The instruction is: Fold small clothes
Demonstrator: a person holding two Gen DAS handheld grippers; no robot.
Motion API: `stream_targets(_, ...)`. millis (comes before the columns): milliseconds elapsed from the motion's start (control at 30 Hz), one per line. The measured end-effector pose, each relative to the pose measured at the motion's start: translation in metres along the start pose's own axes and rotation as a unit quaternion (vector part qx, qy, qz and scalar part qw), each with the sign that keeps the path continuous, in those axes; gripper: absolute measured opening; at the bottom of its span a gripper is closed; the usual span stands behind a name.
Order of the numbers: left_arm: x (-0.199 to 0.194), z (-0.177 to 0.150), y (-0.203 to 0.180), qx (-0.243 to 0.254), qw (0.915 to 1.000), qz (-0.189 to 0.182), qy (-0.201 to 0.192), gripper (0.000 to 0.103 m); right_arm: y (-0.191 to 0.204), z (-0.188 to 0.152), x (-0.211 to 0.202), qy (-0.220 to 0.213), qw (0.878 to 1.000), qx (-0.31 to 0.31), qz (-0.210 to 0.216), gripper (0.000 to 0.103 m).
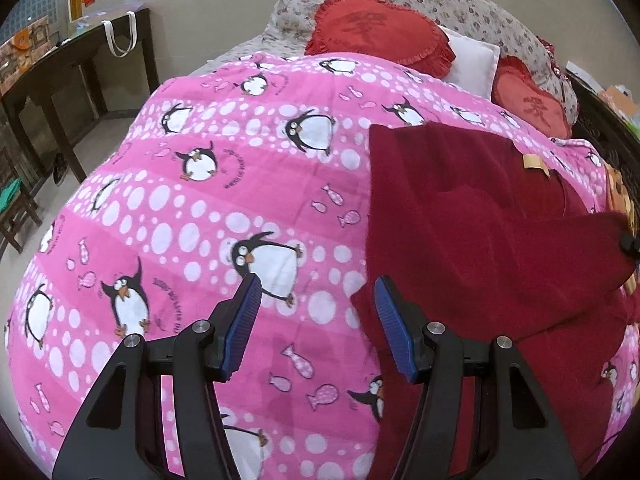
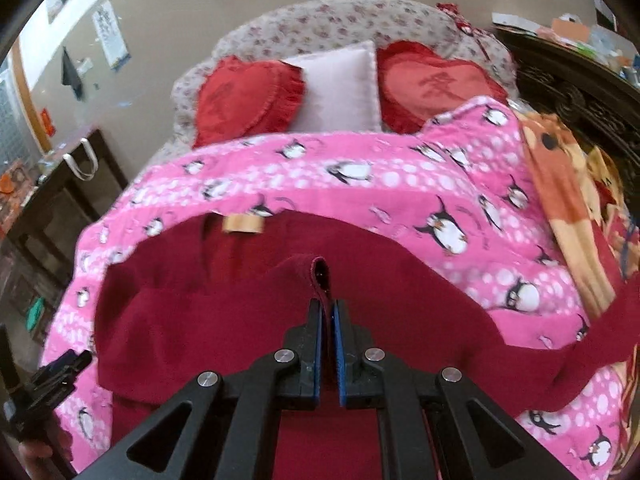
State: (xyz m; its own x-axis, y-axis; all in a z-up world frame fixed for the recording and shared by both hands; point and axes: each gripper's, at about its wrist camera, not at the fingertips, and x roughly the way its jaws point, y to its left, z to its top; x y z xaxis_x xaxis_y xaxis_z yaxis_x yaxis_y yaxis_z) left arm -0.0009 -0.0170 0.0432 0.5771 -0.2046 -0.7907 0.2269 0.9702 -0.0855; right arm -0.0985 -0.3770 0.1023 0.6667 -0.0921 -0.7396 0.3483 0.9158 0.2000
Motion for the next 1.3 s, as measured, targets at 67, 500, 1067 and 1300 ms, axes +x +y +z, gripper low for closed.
stream_targets(67,0.002,0.001,-0.003,-0.002,1.0000,-0.004,0.001,0.059,-0.004,-0.004,0.017,0.026,1.000,0.001,-0.005,0.005)
stream_targets(500,0.028,-0.006,0.000,-0.013,0.9995,-0.005,0.029,0.059,0.063,0.008,0.016,0.030,0.988,-0.068,0.139,0.053)
stream_targets(1067,0.028,0.002,0.005,-0.016,0.9997,-0.012,0.017,0.060,0.203,0.001,0.116,0.093,0.931,-0.315,0.161,0.011)
stream_targets(1300,0.027,0.010,0.004,-0.028,0.9995,-0.005,0.009,0.060,0.189,0.020,0.121,0.053,0.964,-0.234,0.115,0.010)
